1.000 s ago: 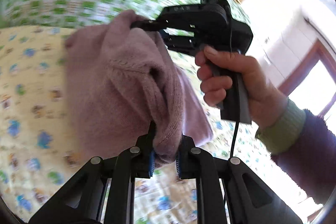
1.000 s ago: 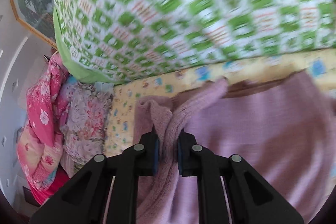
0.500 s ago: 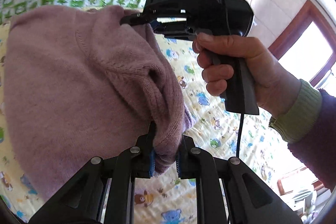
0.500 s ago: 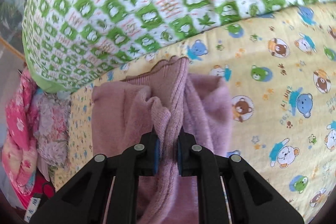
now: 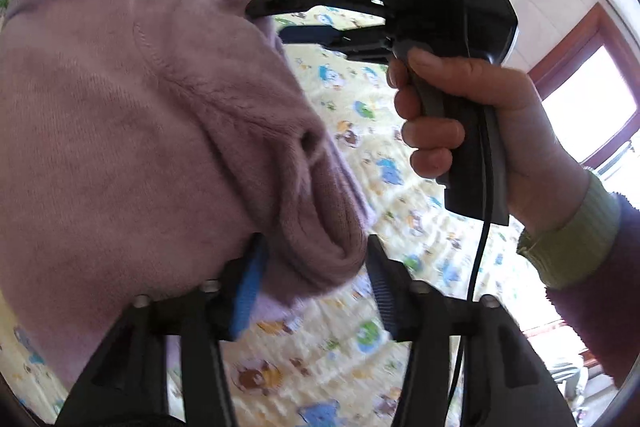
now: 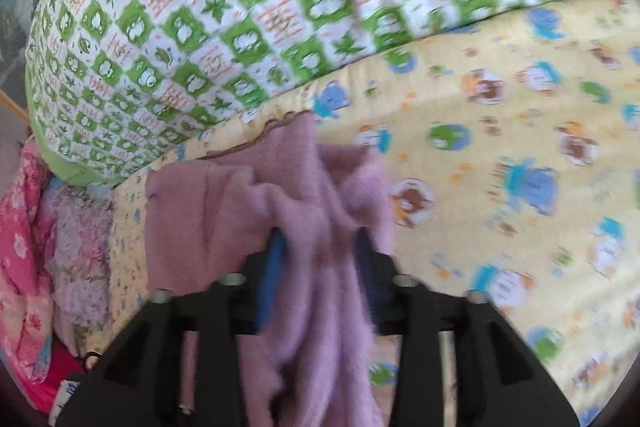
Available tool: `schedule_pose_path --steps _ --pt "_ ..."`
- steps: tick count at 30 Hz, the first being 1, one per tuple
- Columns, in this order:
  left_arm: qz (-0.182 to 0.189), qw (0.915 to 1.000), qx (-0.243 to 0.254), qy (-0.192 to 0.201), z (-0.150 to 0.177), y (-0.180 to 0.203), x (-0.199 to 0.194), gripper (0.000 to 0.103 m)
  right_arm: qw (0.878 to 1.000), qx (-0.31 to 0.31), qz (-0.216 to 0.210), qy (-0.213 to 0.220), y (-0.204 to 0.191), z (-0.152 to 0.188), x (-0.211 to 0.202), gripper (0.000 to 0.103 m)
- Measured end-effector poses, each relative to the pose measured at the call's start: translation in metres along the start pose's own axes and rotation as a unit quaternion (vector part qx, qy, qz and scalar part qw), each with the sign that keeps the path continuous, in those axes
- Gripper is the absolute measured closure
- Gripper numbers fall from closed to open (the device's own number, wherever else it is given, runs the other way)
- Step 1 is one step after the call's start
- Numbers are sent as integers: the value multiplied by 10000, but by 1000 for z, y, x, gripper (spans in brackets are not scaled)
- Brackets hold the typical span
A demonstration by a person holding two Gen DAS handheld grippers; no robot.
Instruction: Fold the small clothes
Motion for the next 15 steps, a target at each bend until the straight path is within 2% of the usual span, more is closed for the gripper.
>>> schedule_pose_path --steps 6,11,15 --pt "18 10000 -30 -11 11 -1 -31 48 9996 62 -117 232 -5 30 -49 51" --pt "-347 9986 -335 223 27 -34 -78 45 9989 99 -430 157 -23 67 -72 51" --pt "-839 9919 -853 427 30 -77 -106 41 9988 -72 -475 -100 -46 94 -67 51"
Point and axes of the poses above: each gripper's, at about its wrist camera, not at the fingertips, and x roughly the way its jaws point, y to its right, z to its underside, the point moved 2 cm from there along x, roughly the way its jaws point, and after that the axes turned 8 degrees about y, right-handed, at the moved point
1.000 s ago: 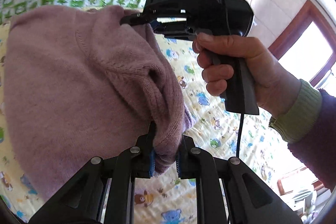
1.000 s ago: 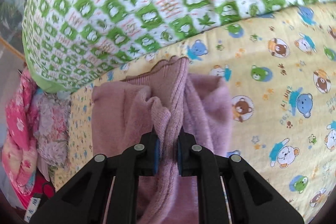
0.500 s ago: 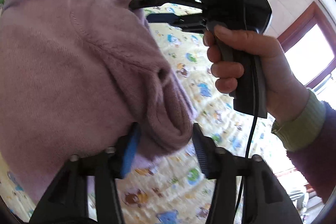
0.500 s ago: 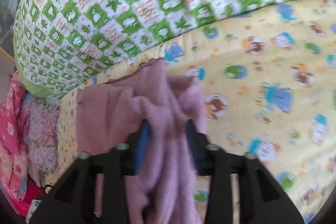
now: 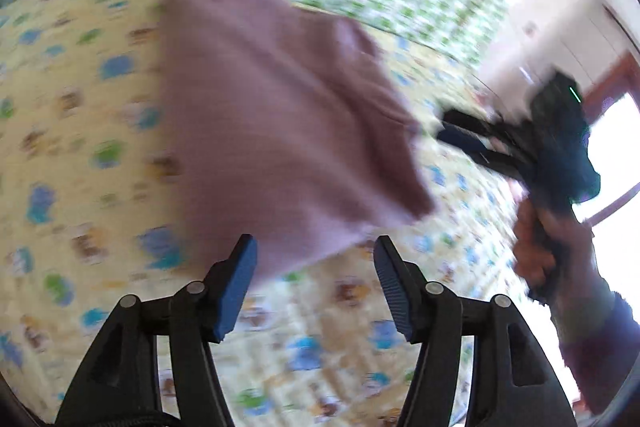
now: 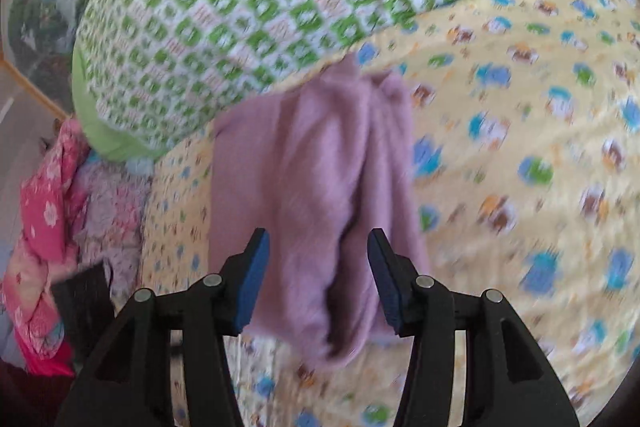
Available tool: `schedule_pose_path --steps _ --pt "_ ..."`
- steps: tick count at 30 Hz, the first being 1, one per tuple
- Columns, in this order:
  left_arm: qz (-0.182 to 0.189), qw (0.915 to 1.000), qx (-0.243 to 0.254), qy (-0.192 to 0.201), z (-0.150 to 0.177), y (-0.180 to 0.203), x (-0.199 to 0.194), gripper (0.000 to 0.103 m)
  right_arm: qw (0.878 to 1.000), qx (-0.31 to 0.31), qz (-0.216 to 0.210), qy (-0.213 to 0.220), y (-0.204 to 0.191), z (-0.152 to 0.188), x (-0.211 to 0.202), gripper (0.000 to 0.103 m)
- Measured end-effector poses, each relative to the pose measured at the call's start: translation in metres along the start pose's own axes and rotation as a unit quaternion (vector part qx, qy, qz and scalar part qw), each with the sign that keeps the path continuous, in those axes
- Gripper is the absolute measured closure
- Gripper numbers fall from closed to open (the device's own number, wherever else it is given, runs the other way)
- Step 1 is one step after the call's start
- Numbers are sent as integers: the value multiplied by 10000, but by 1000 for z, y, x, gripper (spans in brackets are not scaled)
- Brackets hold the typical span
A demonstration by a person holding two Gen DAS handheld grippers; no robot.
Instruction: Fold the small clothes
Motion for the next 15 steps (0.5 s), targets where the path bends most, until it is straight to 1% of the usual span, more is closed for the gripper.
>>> schedule_pose_path --steps 2,4,6,8,9,10,11,13,15 --pt "-140 9993 -336 35 -6 -19 -2 41 9997 -159 128 -99 -9 7 10 50" --pt "-117 9975 -699 41 -13 -36 -4 38 9994 -211 240 -145 -12 10 20 47" --pt "-119 9956 -928 29 -16 -46 -3 36 9992 -258 254 -157 -13 10 29 46" --pt "-96 9946 -1032 -6 -22 -50 2 36 9990 -275 308 -146 -11 10 37 46" --pt "-97 9940 -1088 -64 -25 -50 6 36 9994 -193 252 -130 -8 10 39 52" --pt "-114 9934 -1135 -104 -29 -52 10 36 9998 -74 162 -126 -4 8 40 78" --pt "-100 9931 -1160 -128 -31 -52 14 36 9998 64 143 -136 1 6 40 88" --pt "-105 9931 -1159 -162 -37 -49 26 36 9995 316 63 15 11 0 30 90" --pt "-61 9935 -1124 -169 -44 -47 32 36 9980 530 -173 294 18 -8 11 91"
Point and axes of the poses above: each gripper's, at about its wrist camera, not at the fingertips, and x roughly the way its jaws point, y to its right, z to its underside, the point moved 2 cm from there along x, roughly the way its jaws point, and after that the axes turned 8 degrees about y, right-handed, at the moved point
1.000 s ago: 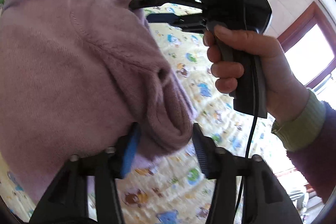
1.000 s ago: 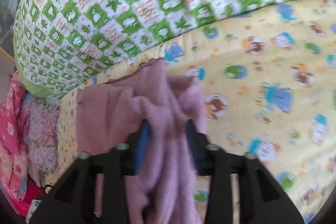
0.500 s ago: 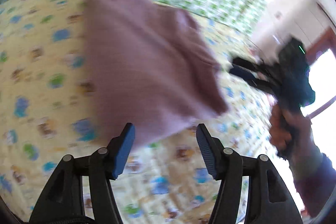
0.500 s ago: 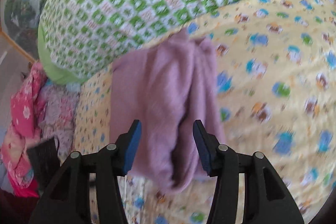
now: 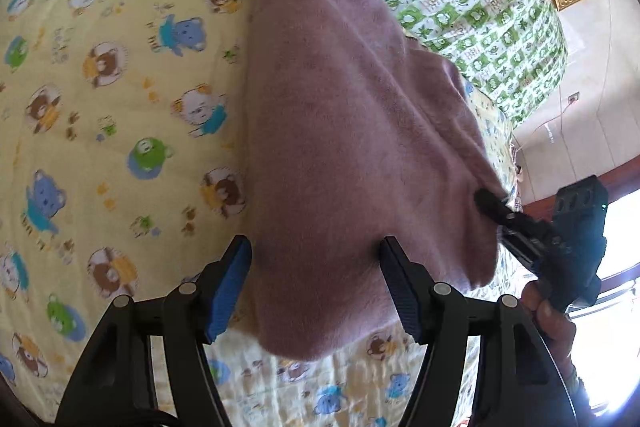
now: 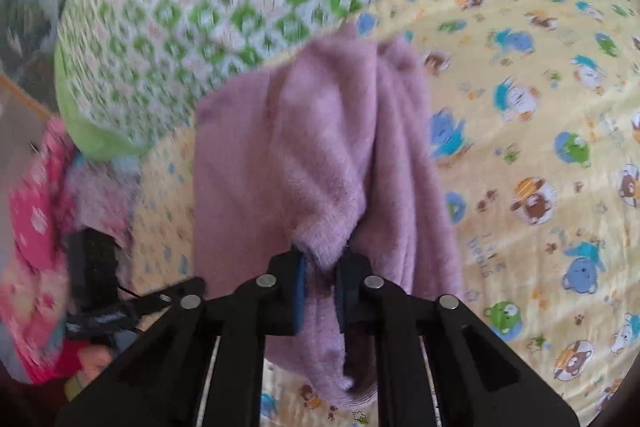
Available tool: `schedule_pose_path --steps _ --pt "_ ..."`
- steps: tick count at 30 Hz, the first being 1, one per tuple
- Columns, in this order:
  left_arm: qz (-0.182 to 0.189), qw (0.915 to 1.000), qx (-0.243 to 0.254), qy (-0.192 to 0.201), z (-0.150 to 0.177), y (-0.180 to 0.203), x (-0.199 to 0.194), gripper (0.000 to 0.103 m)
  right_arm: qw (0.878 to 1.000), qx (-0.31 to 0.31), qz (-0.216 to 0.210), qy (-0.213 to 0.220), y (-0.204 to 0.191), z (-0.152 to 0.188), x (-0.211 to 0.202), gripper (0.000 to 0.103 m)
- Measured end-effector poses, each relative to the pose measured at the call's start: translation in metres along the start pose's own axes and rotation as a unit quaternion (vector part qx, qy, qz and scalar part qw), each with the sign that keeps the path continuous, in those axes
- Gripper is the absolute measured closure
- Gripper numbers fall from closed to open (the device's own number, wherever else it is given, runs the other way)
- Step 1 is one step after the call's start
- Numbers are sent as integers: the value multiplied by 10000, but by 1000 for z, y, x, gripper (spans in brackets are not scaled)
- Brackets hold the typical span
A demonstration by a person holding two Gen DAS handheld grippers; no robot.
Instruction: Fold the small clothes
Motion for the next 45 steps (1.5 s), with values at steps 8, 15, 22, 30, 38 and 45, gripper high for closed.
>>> schedule_pose_path --steps 8,15,22,30,38,45 --pt "-39 9991 326 -254 10 11 26 32 9984 154 432 -344 54 15 15 91" --pt "6 9992 282 -301 11 2 26 31 9980 286 484 -302 46 12 8 81" --pt "-53 9998 200 57 -31 -10 5 32 9968 -305 675 284 16 -25 -15 46" --pt "-166 9989 -326 282 -121 -39 17 31 9966 -488 632 181 9 -61 34 46" --pt "-397 9983 -108 408 -171 -47 42 37 9959 -745 514 23 14 -85 78 47" --pt "-629 9936 476 813 -193 -29 47 96 9984 -475 225 203 31 -98 80 86"
Point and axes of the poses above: each gripper's, at about its wrist camera, not at the fingertips, and x roughly the way its jaws point, y to its right, z to its underside, the point moved 2 cm from there along x, roughly the way its jaws point, and after that the axes turned 8 degrees about y, right-handed, at the moved point
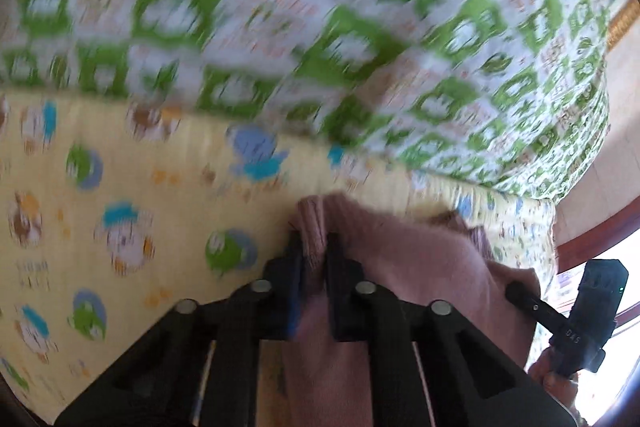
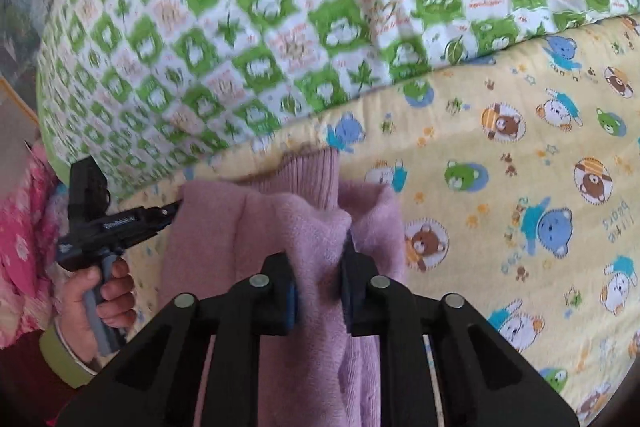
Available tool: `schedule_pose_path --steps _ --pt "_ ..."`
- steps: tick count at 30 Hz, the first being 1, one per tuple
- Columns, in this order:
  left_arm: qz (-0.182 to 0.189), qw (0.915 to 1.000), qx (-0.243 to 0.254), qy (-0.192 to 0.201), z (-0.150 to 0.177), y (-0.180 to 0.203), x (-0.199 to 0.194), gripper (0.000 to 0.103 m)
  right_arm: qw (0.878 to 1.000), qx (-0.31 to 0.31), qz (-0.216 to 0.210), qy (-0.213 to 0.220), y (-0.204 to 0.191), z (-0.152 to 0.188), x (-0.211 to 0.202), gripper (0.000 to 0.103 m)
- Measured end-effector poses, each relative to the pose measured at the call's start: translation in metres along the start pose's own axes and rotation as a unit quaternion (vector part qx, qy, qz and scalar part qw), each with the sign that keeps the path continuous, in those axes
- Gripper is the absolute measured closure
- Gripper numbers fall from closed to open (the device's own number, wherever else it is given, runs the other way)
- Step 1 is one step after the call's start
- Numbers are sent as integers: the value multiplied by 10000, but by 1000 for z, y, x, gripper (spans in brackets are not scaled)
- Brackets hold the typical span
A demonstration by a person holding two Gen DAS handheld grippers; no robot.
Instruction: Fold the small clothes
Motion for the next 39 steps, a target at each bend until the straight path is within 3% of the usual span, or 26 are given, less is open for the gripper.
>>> schedule_pose_path --steps 2,7,8,9,12,14,18,22,27,29,32,39 --pt "-61 9999 107 101 -7 4 0 96 9999 114 43 -92 9 4 6 87" --pt "-391 9984 389 -131 -5 10 14 95 9998 166 58 -121 16 7 9 85" --pt "-381 9984 384 -158 -5 9 11 90 9998 154 46 -126 15 6 7 85" --pt "-363 9986 351 -183 -4 10 8 84 9998 117 67 -133 13 6 4 82" --pt "-196 9995 178 -177 3 10 -9 67 9995 180 222 -117 14 6 -11 56" --pt "-141 9997 112 -175 10 10 -23 54 9993 274 258 -34 14 8 -23 52" --pt "81 9996 -175 -208 38 5 -59 34 9987 476 172 29 12 25 -48 35" --pt "269 9976 -536 -346 78 2 -83 25 9990 428 38 -104 2 54 -62 22" --pt "293 9929 -827 -809 126 4 -77 22 9977 44 383 -551 9 83 -48 21" --pt "289 9910 -932 -921 138 3 -70 22 9968 255 516 -557 31 86 -43 23" --pt "424 9887 -1037 -995 146 5 -60 22 9961 730 146 -483 47 80 -43 27" --pt "669 9844 -1253 -1037 138 5 -29 24 9943 617 -277 -825 32 81 -23 41"
Point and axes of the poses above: each gripper's, at about its wrist camera, not at the fingertips, and x roughly the way its jaws point, y to its right, z to its underside, the point moved 2 cm from there along x, roughly the way its jaws point, and after that the axes turned 8 degrees about y, right-handed, at the moved point
